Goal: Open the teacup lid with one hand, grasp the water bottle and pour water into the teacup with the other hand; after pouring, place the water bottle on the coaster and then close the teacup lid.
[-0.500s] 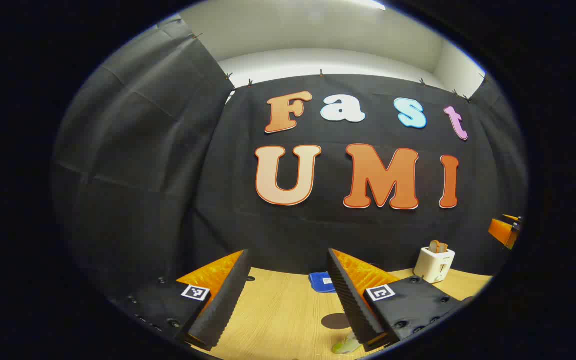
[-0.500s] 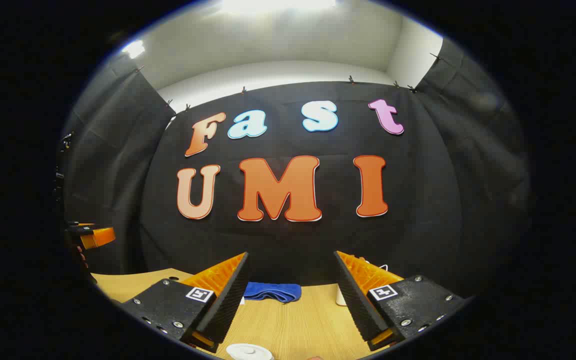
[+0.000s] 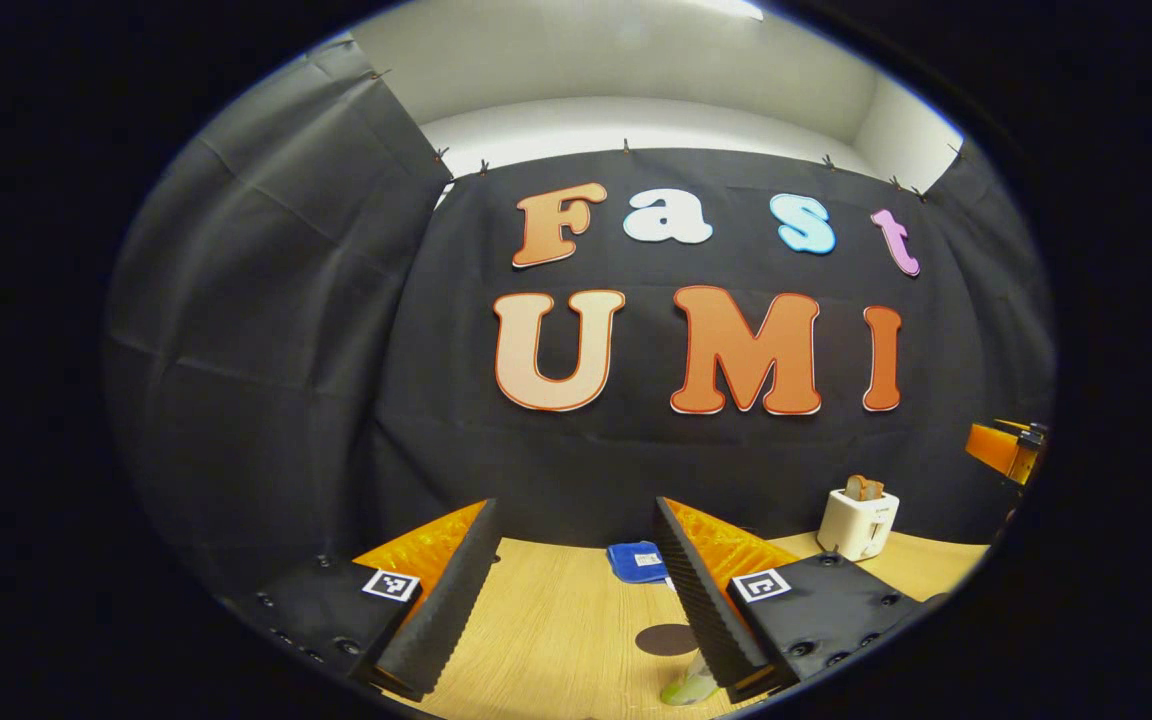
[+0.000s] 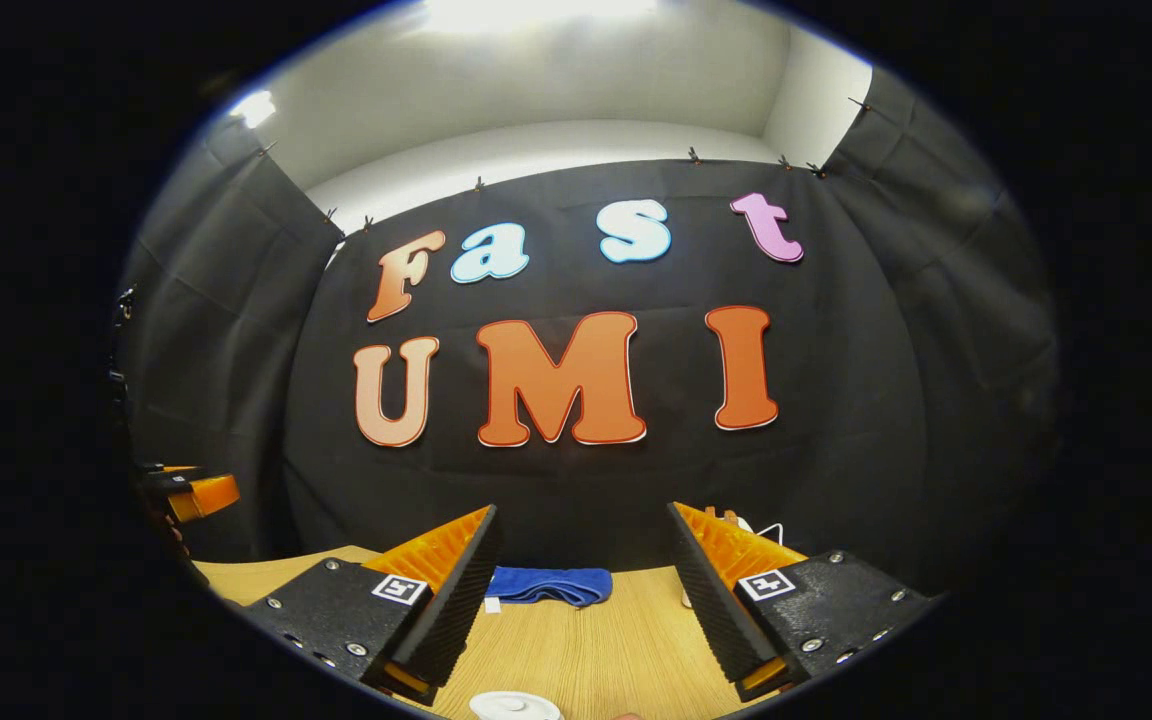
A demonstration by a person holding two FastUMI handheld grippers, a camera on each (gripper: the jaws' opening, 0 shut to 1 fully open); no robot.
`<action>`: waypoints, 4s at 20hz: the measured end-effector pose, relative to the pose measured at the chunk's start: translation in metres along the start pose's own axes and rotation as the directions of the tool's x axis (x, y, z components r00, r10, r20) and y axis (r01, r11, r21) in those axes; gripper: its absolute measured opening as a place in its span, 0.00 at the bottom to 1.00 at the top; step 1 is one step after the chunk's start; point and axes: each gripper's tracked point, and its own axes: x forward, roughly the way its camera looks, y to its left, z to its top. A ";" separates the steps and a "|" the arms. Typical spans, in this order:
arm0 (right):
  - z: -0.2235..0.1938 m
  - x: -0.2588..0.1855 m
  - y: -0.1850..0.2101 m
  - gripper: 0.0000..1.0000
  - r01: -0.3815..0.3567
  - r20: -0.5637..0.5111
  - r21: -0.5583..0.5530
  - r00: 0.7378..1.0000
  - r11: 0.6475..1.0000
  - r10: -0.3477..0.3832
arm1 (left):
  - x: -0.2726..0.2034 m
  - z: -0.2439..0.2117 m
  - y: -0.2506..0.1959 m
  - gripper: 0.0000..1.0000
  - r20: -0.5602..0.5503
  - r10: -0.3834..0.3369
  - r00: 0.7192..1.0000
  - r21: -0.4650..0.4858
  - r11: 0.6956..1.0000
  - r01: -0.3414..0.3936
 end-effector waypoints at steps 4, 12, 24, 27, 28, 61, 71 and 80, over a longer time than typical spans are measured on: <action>0.002 -0.002 0.001 0.97 -0.008 0.005 0.008 1.000 1.000 0.008 | -0.003 0.004 -0.004 0.98 0.016 -0.010 1.000 0.023 1.000 0.009; -0.005 -0.005 0.004 0.97 -0.032 -0.011 -0.006 0.999 0.999 0.032 | -0.008 0.003 -0.020 0.98 0.015 -0.042 0.999 0.062 0.997 0.041; -0.096 -0.012 0.027 0.90 -0.139 -0.211 -0.024 0.969 0.990 0.131 | -0.020 -0.035 -0.032 0.98 -0.049 -0.060 0.997 0.030 0.998 0.062; -0.119 -0.017 0.035 0.87 -0.177 -0.253 -0.003 0.952 0.984 0.170 | -0.022 -0.047 -0.029 0.98 -0.073 -0.058 0.996 0.030 0.998 0.061; -0.128 -0.018 0.038 0.86 -0.189 -0.271 0.005 0.945 0.982 0.183 | -0.023 -0.052 -0.029 0.98 -0.079 -0.057 0.995 0.035 0.998 0.060; -0.246 -0.063 0.071 0.25 -0.394 -0.560 -0.033 0.769 0.918 0.310 | -0.041 -0.121 -0.058 0.98 -0.223 -0.154 0.963 0.074 0.982 0.174; -0.220 -0.052 0.065 0.22 -0.336 -0.489 0.071 0.809 0.939 0.326 | -0.045 -0.144 -0.080 0.98 -0.255 -0.219 0.942 0.030 0.972 0.234; -0.195 -0.046 0.051 0.22 -0.311 -0.428 0.086 0.847 0.947 0.317 | -0.049 -0.202 -0.107 0.98 -0.360 -0.281 0.890 -0.027 0.956 0.291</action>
